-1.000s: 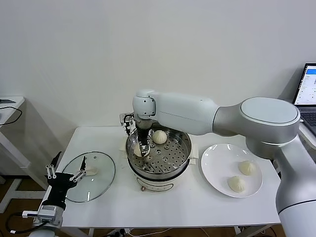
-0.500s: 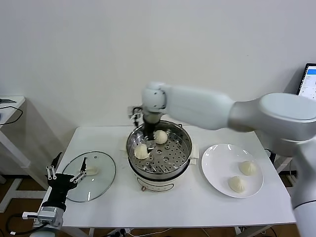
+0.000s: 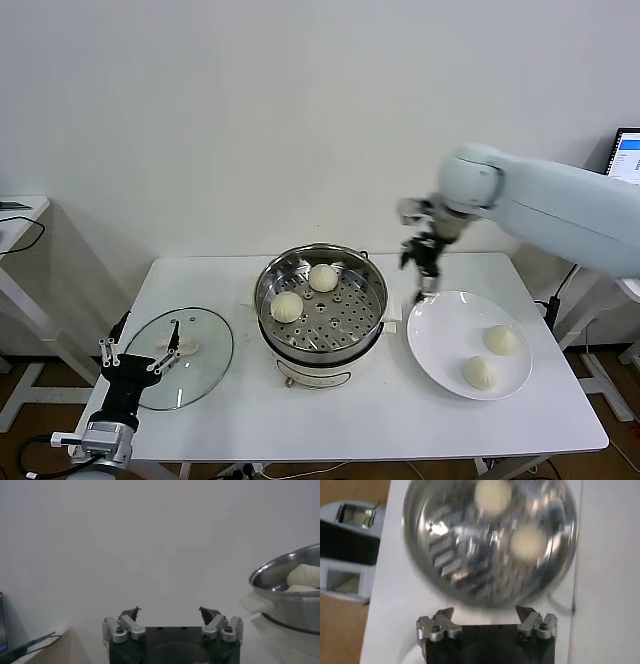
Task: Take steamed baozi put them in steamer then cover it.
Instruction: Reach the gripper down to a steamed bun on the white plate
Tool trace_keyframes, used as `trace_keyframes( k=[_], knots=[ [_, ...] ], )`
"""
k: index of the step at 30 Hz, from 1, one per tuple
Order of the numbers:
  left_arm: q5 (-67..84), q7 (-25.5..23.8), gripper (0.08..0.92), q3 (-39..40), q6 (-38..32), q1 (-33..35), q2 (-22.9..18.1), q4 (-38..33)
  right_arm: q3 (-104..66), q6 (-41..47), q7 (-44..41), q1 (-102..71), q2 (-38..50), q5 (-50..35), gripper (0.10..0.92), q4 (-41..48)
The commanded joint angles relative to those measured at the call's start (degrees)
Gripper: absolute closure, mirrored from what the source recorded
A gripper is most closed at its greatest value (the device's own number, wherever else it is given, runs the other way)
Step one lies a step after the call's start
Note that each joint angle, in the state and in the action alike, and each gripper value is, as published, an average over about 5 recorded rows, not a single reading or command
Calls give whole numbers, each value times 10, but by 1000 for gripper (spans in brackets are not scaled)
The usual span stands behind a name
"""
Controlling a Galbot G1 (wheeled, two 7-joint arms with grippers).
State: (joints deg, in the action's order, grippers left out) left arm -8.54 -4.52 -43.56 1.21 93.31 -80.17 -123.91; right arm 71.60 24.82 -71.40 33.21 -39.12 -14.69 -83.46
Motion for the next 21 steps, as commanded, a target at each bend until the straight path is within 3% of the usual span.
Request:
trace_keyframes(
  k=[1,7,21],
  knots=[
    [-4,1,177,4,-1,3,-3,-1,-138,-64,-28,-198,151,148,203,-13],
    [-7,2,177,3,-2,5,-5,1,-210,-85,-28,-304,126,187,203,29],
    [-7,3,177,3,-1,-5,-6,14,-246,-90,-19,-358,88,206,203,67]
  ],
)
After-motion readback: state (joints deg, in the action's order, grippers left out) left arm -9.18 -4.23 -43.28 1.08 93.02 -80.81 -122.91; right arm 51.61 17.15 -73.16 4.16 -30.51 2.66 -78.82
